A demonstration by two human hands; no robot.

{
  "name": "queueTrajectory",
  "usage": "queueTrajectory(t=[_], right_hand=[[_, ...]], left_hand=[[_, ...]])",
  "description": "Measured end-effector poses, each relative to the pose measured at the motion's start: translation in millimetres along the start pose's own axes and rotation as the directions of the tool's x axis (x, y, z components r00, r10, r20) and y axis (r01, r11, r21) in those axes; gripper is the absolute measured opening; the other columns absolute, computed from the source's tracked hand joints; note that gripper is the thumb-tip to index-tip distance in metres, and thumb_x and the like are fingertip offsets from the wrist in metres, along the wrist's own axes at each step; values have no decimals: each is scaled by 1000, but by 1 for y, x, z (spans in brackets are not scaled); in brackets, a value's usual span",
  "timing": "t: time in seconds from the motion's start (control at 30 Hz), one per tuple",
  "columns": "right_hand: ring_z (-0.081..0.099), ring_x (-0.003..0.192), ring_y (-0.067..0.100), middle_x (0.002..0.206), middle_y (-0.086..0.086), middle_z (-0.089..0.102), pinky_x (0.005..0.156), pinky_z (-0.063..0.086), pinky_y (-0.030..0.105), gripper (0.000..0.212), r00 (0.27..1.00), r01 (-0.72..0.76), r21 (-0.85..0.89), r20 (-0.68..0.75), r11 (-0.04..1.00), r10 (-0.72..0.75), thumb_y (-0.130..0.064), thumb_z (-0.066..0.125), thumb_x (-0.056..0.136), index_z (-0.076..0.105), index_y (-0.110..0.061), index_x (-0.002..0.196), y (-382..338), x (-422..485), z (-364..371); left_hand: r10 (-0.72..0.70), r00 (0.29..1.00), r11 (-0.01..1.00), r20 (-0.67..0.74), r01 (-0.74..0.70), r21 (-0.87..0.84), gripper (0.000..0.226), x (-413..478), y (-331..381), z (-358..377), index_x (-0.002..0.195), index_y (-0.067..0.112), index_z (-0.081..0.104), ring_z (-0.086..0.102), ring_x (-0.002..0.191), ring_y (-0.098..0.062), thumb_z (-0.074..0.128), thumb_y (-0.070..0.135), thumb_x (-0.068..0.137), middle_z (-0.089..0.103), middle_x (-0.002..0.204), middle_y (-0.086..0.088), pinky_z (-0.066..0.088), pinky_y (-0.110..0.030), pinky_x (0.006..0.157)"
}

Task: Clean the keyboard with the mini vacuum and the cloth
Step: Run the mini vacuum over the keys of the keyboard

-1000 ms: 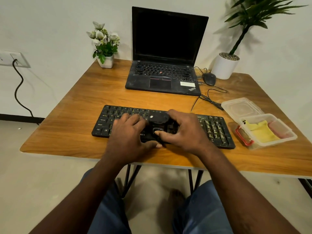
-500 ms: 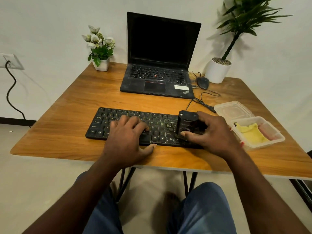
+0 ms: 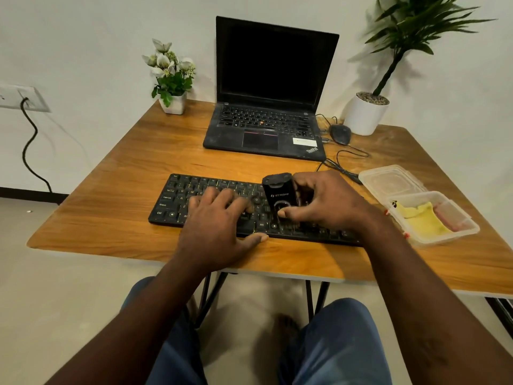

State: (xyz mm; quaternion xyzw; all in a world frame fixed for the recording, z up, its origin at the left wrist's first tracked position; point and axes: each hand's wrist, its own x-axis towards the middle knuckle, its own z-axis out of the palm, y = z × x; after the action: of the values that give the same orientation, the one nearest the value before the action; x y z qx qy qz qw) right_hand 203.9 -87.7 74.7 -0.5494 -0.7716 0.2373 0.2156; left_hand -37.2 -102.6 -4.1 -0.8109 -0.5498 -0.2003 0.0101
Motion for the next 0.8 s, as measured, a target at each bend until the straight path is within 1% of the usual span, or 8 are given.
queueTrajectory(t=[0.1,0.23,0.37,0.5,0.6,0.67,0.73,0.8], right_hand=[[70,86,2,97,-12,74,69,59,24,45,998,-8,-12,-56,1000,7,-32,89,78,71,-24,118,1,3,1],[73,88,10,97,-6,77,76,63,37,42,1000,-8,29,22,1000,8,-29,89,77,73,-22,115,1,6,2],[70,87,4,98,-10,75,75,63,34,42,998,8,-34,-60,999,-10,-32,88,78,72,-23,117,-1,8,4],[73,87,10,96,-6,77,78,63,40,38,998,-2,48,70,999,-1,-29,88,78,73,-22,113,2,8,0],[72,88,7,98,-9,76,77,63,39,44,999,5,27,-53,1000,-4,-30,87,79,72,-24,120,4,7,1],[73,85,13,95,-5,76,75,63,42,42,999,3,58,-40,998,-1,-29,88,78,72,-25,117,6,5,4],[74,86,24,95,2,77,75,62,47,38,999,-4,110,52,994,-2,-26,88,79,73,-23,113,8,3,2],[74,87,24,96,2,77,77,62,49,40,1000,7,126,20,992,-9,-26,88,79,73,-22,116,11,2,0]], left_hand=[[2,1000,1000,4,-2,2,71,0,-1,1,122,36,57,43,118,-20,42,88,75,54,124,6,38,-46,100],[-3,1000,1000,15,3,14,72,1,-2,2,126,36,55,42,119,-20,45,87,76,53,126,6,38,-46,100],[-3,1000,1000,10,3,12,71,0,-1,1,124,36,56,42,118,-20,46,87,77,54,125,6,37,-46,100],[-3,1000,1000,7,3,8,71,0,-1,1,124,36,56,43,116,-19,46,87,76,54,123,6,37,-45,98],[-5,1000,1000,9,5,8,70,0,-1,2,124,36,56,43,117,-20,47,87,76,54,123,6,38,-45,99],[-5,1000,1000,5,5,4,70,0,-2,2,123,35,57,43,116,-20,48,87,76,54,123,5,39,-46,98],[-4,1000,1000,1,4,4,70,0,-2,3,122,36,57,43,116,-20,48,87,76,54,122,5,39,-46,98],[-2,1000,1000,-4,2,3,68,0,-2,3,121,36,57,43,115,-20,48,87,76,54,121,6,38,-45,98]])
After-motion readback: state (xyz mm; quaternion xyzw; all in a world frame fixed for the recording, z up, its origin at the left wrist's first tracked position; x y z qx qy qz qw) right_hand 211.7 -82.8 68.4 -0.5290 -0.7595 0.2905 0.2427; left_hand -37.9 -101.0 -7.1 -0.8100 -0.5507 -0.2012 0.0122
